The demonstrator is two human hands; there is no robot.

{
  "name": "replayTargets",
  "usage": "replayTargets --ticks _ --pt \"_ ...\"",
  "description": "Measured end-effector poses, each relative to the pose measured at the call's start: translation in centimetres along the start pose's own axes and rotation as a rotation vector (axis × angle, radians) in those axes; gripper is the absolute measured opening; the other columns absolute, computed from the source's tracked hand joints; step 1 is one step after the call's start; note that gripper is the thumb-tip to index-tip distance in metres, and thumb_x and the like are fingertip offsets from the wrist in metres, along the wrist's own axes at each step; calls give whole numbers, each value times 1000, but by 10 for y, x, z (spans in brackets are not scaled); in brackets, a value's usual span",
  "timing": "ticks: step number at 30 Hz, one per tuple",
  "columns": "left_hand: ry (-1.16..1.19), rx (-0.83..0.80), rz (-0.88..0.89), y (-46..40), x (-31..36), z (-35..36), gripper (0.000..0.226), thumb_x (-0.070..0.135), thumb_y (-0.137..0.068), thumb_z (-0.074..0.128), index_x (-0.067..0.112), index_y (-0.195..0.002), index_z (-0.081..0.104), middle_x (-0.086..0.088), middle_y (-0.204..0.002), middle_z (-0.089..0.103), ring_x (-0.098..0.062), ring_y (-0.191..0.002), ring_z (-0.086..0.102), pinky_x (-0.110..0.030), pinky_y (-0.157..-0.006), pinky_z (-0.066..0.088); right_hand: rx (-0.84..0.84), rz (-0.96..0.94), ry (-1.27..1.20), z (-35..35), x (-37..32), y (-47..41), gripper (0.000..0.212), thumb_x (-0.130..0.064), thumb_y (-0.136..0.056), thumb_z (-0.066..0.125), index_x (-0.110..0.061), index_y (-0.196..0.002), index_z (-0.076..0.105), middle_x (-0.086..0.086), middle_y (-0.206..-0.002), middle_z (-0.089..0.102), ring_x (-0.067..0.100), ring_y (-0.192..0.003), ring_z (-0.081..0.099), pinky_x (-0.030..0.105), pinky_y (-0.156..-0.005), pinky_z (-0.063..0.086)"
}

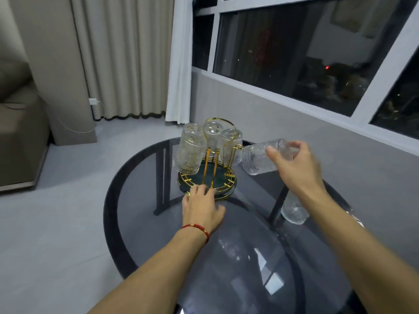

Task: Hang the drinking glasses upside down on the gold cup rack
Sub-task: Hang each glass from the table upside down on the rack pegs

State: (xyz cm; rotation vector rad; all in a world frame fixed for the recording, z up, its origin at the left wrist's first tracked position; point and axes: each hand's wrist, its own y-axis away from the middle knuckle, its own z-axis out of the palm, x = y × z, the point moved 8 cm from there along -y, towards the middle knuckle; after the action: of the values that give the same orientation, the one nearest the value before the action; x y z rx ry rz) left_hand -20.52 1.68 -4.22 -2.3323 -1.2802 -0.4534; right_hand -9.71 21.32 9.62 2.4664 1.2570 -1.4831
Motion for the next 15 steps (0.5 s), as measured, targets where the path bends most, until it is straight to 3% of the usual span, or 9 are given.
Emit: replayTargets --ticks 6,15 --pt "-51 -1 27 -3 2 5 46 28 -86 59 20 -132 58 -3 -132 50 -25 -130 40 -44 -110 38 11 -136 175 24 -52 -27 81 -64 -91 66 -12 -150 53 14 -148 64 36 -137 57 48 -109 45" --pt "-28 0 32 -4 2 2 39 21 -88 55 14 -126 53 -5 -128 55 -26 -126 46 -44 -109 39 -189 -242 346 91 -68 -33 81 -51 -89 77 -7 -151 51 15 -149 61 34 -139 54 46 -108 47"
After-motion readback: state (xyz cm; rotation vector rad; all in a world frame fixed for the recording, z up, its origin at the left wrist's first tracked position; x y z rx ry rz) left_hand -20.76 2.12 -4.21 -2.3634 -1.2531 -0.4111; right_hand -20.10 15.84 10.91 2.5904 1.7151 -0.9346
